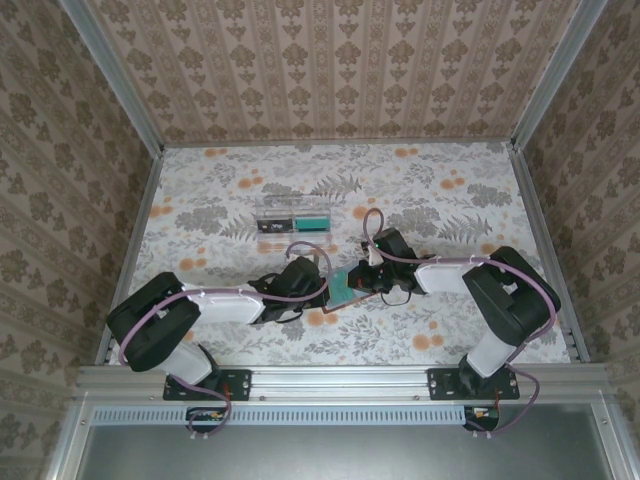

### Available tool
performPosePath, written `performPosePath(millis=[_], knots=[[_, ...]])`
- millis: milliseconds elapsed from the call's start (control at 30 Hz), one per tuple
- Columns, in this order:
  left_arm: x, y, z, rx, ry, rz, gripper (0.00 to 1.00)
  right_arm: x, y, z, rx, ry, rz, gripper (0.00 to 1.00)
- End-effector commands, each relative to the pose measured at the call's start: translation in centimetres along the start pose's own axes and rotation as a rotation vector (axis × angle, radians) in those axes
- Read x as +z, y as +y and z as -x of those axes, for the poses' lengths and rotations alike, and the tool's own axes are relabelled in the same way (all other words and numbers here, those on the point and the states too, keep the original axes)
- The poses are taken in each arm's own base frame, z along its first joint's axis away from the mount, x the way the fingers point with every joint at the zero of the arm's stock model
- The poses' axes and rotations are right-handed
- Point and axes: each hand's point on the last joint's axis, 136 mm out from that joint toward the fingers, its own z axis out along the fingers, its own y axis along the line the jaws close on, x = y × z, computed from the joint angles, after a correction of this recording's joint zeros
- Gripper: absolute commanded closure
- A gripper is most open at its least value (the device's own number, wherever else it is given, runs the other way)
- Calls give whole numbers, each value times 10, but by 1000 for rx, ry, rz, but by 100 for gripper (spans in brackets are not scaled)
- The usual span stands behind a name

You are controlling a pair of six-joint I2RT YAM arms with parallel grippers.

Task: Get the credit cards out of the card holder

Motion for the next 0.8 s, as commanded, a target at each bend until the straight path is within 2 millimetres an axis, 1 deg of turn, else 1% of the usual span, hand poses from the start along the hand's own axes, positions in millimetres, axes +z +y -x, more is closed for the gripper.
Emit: performPosePath(millis=[0,300,400,467,600,700,767], knots=[[4,17,-14,11,57,67,100,-8,-17,-3,30,-10,-34,100],[2,18,-14,13,56,66,100,-41,-37,11,61,-73,-38,100],[1,17,-13,16,52,63,100,-55,-36,15,58,-99,-28,100],[-1,15,-12,19,48,55,100,-66,-31,17,37,-121,-28,100],[-6,4,-5,26,28,19,100,-92,-9,24,-41,-175,-15,100],[-19,-7,6,30,-13,-11,100,-109,7,30,-109,-213,-15,100],[-33,-14,17,35,-55,-29,100,-118,18,35,-167,-235,-34,100]])
